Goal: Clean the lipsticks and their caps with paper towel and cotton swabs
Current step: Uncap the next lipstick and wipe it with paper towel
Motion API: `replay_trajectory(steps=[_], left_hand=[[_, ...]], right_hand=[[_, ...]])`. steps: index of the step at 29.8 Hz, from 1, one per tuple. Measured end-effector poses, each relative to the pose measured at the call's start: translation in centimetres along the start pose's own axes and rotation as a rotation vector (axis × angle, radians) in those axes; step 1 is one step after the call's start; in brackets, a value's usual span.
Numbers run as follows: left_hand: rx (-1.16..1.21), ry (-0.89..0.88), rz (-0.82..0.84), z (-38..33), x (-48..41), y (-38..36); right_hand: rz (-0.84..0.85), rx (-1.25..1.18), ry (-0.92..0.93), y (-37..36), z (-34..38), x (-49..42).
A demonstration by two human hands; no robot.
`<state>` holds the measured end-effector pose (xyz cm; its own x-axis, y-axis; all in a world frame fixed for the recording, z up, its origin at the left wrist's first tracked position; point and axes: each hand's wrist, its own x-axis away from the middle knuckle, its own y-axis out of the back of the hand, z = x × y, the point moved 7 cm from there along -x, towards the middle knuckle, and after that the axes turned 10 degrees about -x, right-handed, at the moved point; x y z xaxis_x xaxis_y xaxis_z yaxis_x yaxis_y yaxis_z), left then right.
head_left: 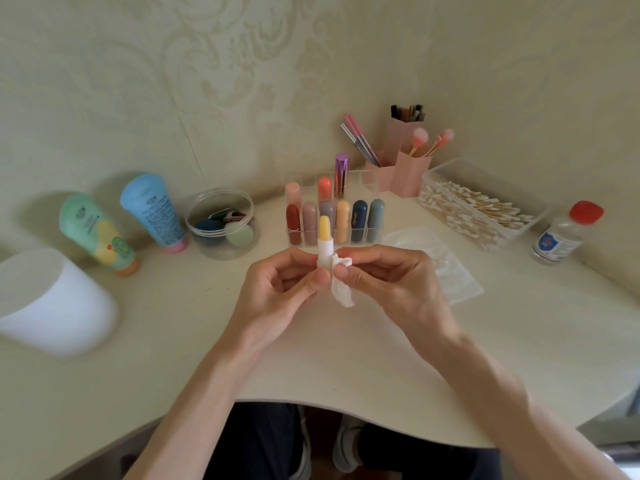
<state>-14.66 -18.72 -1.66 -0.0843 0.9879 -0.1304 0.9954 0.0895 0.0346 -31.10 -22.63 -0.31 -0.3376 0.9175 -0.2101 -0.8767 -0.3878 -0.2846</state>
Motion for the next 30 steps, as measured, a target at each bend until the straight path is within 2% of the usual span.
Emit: replay_trajectory(steps=[6, 15, 21, 26, 30], left_hand=[[-0.051, -0.043, 0.028, -0.3, 0.2, -0.3], [-0.18, -0.037, -0.082, -0.3, 0.3, 0.7], [-0.387, -0.152, -0.141, -1.2, 0.8, 0.7], [-0.679, -0.302, -0.28, -1.6, 1.3, 0.9], [-0.941, -0.448, -0.327, -3.0, 1.6, 0.1]], right_hand=[[-0.01, -0.025, -0.053, 0.4, -0.5, -0.1], [0.112, 0.048, -0.142, -0.3, -1.1, 0.4], [0.111, 0.034, -0.138, -0.7, -1.1, 0.3], [0.045, 0.162, -0.063, -0.1, -1.0, 0.0], [0.021, 0.243, -0.063, 0.2, -1.3, -0.2]])
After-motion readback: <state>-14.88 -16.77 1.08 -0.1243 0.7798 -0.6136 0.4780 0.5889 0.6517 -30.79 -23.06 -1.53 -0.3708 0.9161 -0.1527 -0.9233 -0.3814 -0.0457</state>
